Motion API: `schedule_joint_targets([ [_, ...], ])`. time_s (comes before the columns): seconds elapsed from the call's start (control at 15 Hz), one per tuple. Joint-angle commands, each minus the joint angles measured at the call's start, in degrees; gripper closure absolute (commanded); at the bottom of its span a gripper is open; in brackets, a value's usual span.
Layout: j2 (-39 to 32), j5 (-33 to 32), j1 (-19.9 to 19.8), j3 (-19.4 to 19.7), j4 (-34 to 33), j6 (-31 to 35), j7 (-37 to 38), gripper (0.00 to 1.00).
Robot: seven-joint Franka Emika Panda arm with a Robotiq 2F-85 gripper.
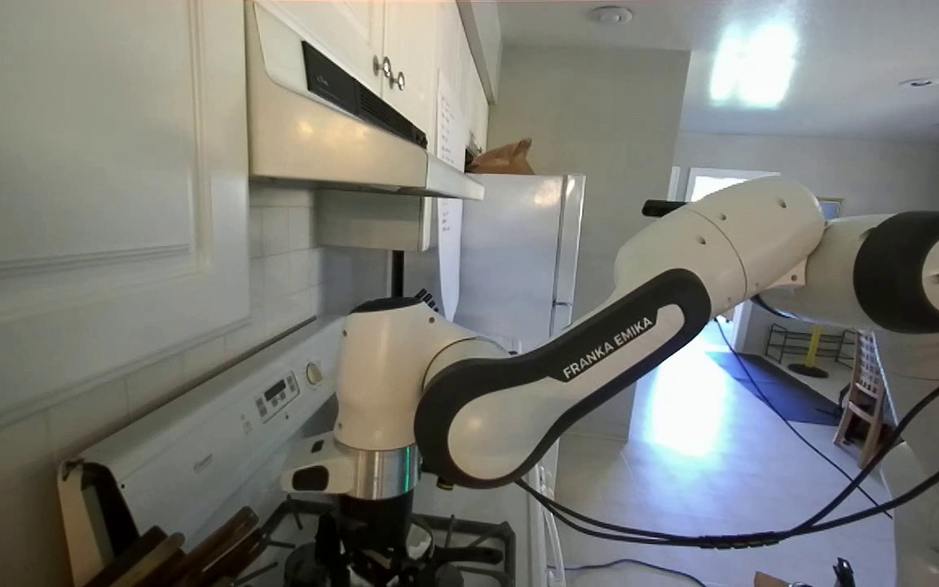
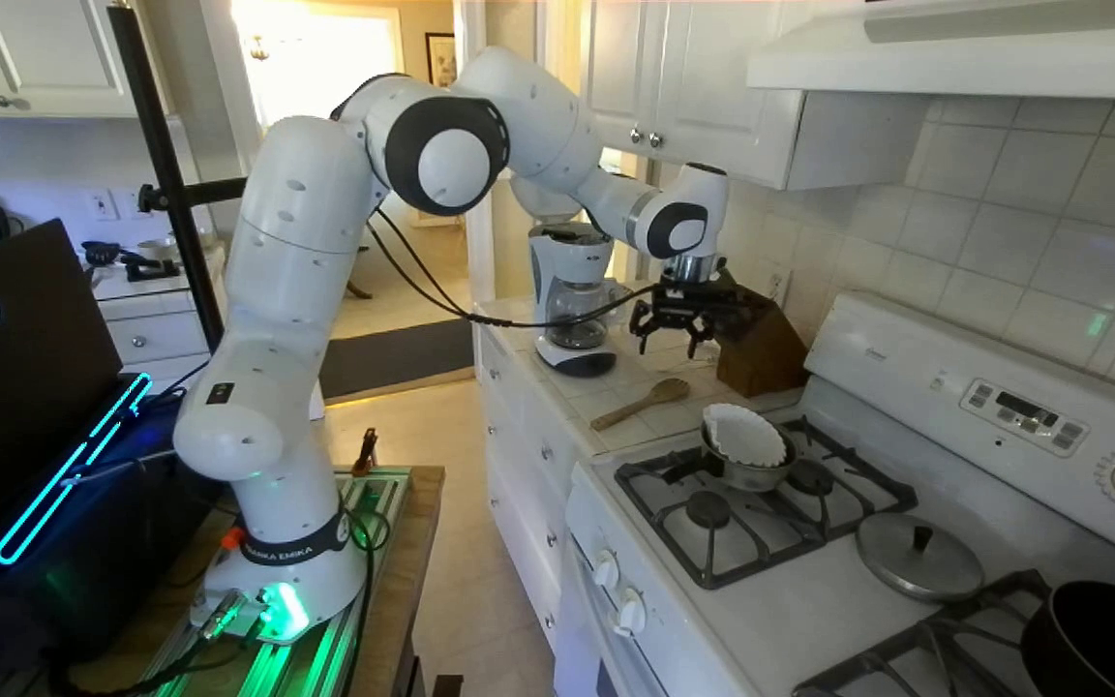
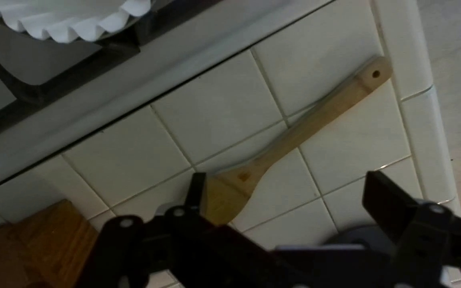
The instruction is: Use the spoon to stir the contents of the pan
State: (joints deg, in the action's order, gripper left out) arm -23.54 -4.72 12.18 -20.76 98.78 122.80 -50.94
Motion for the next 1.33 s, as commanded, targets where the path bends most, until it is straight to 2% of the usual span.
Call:
schedule_joint_targets([
  [0.0, 0.1, 0.4, 0.9, 1.0, -0.3, -0.2, -0.3, 0.00],
  [0.07, -0.2, 2.7, 0.8, 0.5, 0.3, 3.1, 1.9, 0.00],
  [0.47, -0.9, -0.8, 7.9, 2.1, 8.9, 22.4, 29.1, 0.00],
  [0.6, 0.9, -1.9, 10.4, 3.2, 14.0, 28.7, 37.7, 0.00],
  [0.8, 3.4, -6.2, 13.7, 7.1, 19.5, 37.0, 49.3, 0.00],
  [0.87, -0.4, -3.9, 11.4, 3.8, 14.7, 33.1, 43.2, 0.00],
  [1.27, -0.2, -4.3, 11.4, 3.9, 15.3, 33.8, 43.9, 0.00],
])
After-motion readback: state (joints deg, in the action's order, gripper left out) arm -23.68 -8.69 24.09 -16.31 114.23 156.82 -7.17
